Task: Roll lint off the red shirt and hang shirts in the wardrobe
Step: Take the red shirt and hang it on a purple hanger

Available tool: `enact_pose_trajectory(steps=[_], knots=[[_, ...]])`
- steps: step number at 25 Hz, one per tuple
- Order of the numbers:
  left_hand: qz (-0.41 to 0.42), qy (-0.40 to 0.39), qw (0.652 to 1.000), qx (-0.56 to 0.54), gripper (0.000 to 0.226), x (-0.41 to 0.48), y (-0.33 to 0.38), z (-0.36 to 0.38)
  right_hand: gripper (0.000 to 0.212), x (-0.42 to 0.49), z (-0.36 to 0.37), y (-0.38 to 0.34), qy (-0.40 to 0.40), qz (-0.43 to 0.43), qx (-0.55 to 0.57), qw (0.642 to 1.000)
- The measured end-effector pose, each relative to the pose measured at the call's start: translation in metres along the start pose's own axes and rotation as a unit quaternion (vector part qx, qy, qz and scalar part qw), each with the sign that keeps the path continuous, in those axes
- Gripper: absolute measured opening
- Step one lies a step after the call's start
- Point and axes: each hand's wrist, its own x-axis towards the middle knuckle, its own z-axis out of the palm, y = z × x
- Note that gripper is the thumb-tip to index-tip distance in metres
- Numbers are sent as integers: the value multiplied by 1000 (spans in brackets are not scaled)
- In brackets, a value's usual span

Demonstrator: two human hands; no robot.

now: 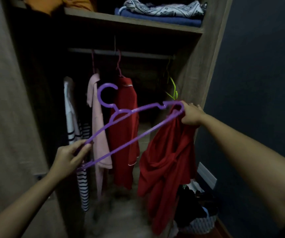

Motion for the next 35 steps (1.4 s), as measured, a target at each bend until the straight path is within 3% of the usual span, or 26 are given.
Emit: enact_pose_trajectory(steps=[2, 6, 9, 12, 15, 17, 19, 20, 22, 24, 27, 29, 30, 32, 35], knots=[[46, -5, 998, 40, 69, -13, -10, -8, 71, -11, -5, -15, 7, -14, 47, 999], [105, -36, 992, 57, 47, -23, -3, -4, 77, -37, -4, -71, -5, -93, 38, 995], [117, -33, 991, 51, 58, -16, 15, 4, 70, -62, 2, -110, 19, -191, -18, 981], [82, 13, 988, 134, 54, 1, 18, 0, 48, -84, 1, -113, 163, -283, -118, 938], [-44, 94, 962, 253, 36, 9, 32, -2, 46, -94, 8, -114, 213, -293, -132, 923], [-15, 149, 970, 194, 33, -13, 62, 11, 45, -94, 10, -123, 235, -295, -116, 919], [63, 86, 983, 149, 29, -58, 80, 39, 48, -93, 4, -129, 266, -303, -85, 911], [42, 21, 985, 167, 32, -81, 78, 54, 48, -92, -1, -131, 280, -312, -65, 905], [-90, -70, 980, 161, 47, -98, 55, 67, 47, -89, -14, -132, 277, -340, -29, 898], [-192, -143, 968, 70, 65, -88, 18, 54, 46, -92, -23, -126, 220, -390, -12, 894], [-165, -310, 936, 6, 78, -66, -28, 2, 54, -100, -19, -96, 120, -406, -47, 905], [-172, -379, 908, 45, 78, -49, -42, -26, 56, -109, 2, -81, 80, -362, -110, 922], [-186, -384, 901, 78, 71, -42, -37, -31, 53, -111, 17, -82, 64, -334, -148, 929], [-181, -312, 926, 113, 55, -27, -7, -26, 48, -112, 40, -100, 61, -289, -163, 941], [-48, -224, 972, 53, 43, -18, 51, -16, 46, -105, 50, -118, 94, -240, -27, 966]])
